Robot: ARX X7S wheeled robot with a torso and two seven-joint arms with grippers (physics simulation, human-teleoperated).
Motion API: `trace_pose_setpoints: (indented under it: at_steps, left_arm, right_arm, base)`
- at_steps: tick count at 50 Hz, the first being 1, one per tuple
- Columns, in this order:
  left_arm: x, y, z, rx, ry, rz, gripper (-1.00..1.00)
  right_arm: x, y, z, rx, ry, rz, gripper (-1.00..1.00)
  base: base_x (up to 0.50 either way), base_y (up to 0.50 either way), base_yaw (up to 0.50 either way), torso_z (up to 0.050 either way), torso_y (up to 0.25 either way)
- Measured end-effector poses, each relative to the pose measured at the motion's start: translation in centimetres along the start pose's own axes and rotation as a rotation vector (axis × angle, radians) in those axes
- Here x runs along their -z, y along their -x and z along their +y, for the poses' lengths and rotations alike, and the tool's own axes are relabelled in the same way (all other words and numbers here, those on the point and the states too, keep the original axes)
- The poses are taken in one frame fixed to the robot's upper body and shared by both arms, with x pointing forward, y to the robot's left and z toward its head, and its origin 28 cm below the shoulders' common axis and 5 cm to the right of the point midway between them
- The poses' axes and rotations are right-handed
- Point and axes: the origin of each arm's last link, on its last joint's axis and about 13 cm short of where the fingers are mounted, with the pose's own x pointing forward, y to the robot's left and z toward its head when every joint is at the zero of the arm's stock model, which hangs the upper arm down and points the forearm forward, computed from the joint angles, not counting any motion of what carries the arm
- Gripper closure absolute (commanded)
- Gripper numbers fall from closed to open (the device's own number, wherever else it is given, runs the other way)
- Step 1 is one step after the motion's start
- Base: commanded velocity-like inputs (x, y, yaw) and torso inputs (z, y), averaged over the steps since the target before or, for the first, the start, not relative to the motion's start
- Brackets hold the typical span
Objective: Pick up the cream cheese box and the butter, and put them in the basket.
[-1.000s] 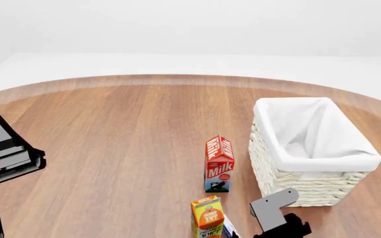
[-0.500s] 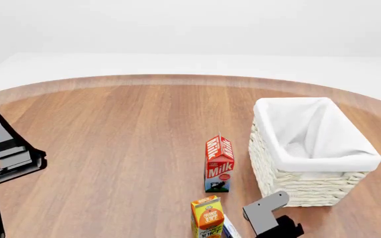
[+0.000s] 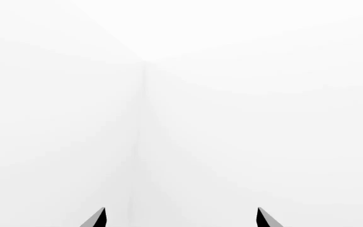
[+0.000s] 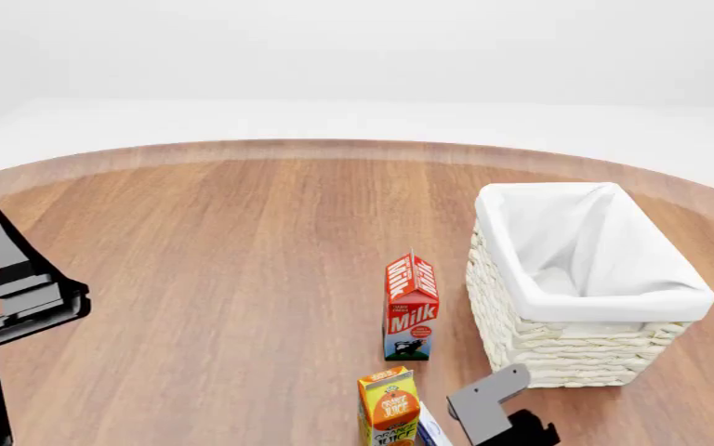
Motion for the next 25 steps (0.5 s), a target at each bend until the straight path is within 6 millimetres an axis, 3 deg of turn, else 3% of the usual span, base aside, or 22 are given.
trace_pose_setpoints:
  at_steps: [25]
  left_arm:
    - [0.2, 0.0, -0.1, 0.001, -0.004, 0.01, -1.0]
  right_arm:
    - [0.7, -1.1, 0.2, -0.014, -0.008, 0.029, -1.0]
  base:
    - [0.0, 0.0, 0.0, 0.0, 0.0]
